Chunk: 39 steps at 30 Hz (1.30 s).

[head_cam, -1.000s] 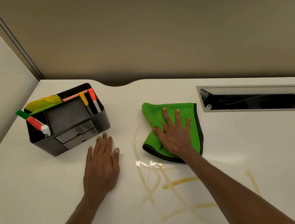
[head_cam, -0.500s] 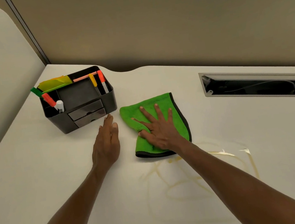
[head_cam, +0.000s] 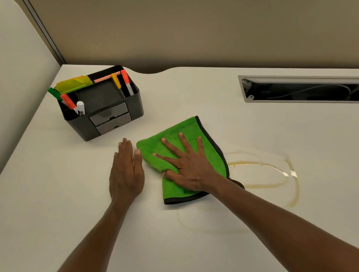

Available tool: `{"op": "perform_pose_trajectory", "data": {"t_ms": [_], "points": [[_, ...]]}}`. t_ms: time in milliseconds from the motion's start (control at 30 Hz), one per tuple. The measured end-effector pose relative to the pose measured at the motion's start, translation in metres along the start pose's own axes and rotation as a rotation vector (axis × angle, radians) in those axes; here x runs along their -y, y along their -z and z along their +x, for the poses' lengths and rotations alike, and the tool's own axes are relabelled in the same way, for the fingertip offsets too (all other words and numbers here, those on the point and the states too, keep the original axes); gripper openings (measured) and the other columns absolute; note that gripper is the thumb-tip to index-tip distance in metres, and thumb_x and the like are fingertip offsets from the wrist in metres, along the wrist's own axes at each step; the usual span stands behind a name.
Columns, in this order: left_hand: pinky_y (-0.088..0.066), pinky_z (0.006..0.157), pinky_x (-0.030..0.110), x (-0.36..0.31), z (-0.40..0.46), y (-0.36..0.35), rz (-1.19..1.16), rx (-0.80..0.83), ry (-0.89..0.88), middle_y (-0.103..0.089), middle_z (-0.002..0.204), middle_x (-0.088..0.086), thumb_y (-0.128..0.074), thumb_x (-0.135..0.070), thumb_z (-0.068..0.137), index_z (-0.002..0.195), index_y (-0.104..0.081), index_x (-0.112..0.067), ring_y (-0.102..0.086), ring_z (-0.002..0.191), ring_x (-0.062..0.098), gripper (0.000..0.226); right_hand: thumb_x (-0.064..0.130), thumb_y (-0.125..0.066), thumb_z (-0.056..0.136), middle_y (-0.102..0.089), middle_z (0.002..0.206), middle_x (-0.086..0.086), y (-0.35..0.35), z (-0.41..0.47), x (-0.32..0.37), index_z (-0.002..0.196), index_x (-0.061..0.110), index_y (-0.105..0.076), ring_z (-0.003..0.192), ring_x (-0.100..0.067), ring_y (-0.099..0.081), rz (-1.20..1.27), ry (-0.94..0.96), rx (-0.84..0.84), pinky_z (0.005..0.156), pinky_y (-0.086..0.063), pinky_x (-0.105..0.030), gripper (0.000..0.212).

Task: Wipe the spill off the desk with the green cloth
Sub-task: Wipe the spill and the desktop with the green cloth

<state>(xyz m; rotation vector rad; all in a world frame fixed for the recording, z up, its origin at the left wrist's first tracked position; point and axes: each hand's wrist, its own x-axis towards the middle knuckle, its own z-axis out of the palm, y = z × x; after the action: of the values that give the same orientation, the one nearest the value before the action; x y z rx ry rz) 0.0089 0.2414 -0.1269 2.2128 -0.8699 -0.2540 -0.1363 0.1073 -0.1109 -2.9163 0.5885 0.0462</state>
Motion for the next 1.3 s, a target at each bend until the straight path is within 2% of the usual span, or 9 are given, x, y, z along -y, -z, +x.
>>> {"op": "perform_pose_trajectory", "data": {"t_ms": [200,367,467,667,967,1300], "points": [[-0.005,0.118,0.019,0.008,-0.017,0.009,-0.056,0.013,0.028,-0.024,0.162,-0.004,-0.021,-0.050,0.098,0.154,-0.025,-0.018,-0.017,0.150,0.006,0.064,0.073,-0.016,0.092,0.009,0.165,0.015,-0.004,-0.022,0.013,0.150,0.058,-0.007,0.150,-0.033,0.020,0.008,-0.003,-0.001,0.109,0.014,-0.073,0.061],[-0.005,0.115,0.016,0.007,-0.026,0.016,-0.075,0.028,0.016,-0.027,0.161,-0.002,-0.022,-0.047,0.099,0.153,-0.027,-0.017,-0.020,0.150,0.010,0.062,0.086,-0.008,0.085,0.008,0.165,0.014,-0.007,-0.042,0.027,0.149,0.058,-0.005,0.150,-0.033,0.021,0.019,-0.012,-0.015,0.108,0.015,-0.073,0.070],[-0.005,0.115,0.015,0.007,-0.031,0.019,-0.092,0.022,0.016,-0.027,0.161,-0.002,-0.022,-0.045,0.099,0.153,-0.027,-0.018,-0.021,0.149,0.011,0.061,0.087,-0.009,0.084,0.006,0.166,0.013,-0.010,-0.054,0.035,0.150,0.058,-0.005,0.150,-0.034,0.019,0.003,-0.008,-0.022,0.108,0.014,-0.074,0.072],[-0.006,0.116,0.018,0.007,-0.042,0.021,-0.111,-0.005,0.032,-0.027,0.161,0.002,-0.024,-0.044,0.099,0.153,-0.028,-0.015,-0.021,0.150,0.015,0.062,0.080,-0.015,0.089,0.006,0.166,0.011,-0.016,-0.079,0.046,0.151,0.056,-0.006,0.150,-0.036,0.017,-0.019,-0.025,-0.038,0.108,0.013,-0.074,0.067],[-0.005,0.117,0.021,0.009,-0.043,0.019,0.008,0.020,0.008,-0.021,0.163,0.000,-0.024,-0.045,0.099,0.155,-0.023,-0.018,-0.016,0.151,0.012,0.062,0.063,-0.032,0.093,0.005,0.167,0.011,-0.020,-0.122,0.050,0.152,0.055,-0.009,0.150,-0.036,0.018,0.010,-0.071,-0.070,0.109,0.012,-0.074,0.064],[-0.006,0.118,0.024,0.010,-0.045,0.018,0.062,0.028,0.022,-0.018,0.164,-0.003,-0.024,-0.048,0.101,0.155,-0.020,-0.023,-0.014,0.151,0.011,0.061,0.058,-0.035,0.092,0.008,0.166,0.014,-0.021,-0.167,0.031,0.152,0.055,-0.005,0.151,-0.036,0.015,0.015,-0.244,-0.056,0.111,0.010,-0.073,0.067]]}}
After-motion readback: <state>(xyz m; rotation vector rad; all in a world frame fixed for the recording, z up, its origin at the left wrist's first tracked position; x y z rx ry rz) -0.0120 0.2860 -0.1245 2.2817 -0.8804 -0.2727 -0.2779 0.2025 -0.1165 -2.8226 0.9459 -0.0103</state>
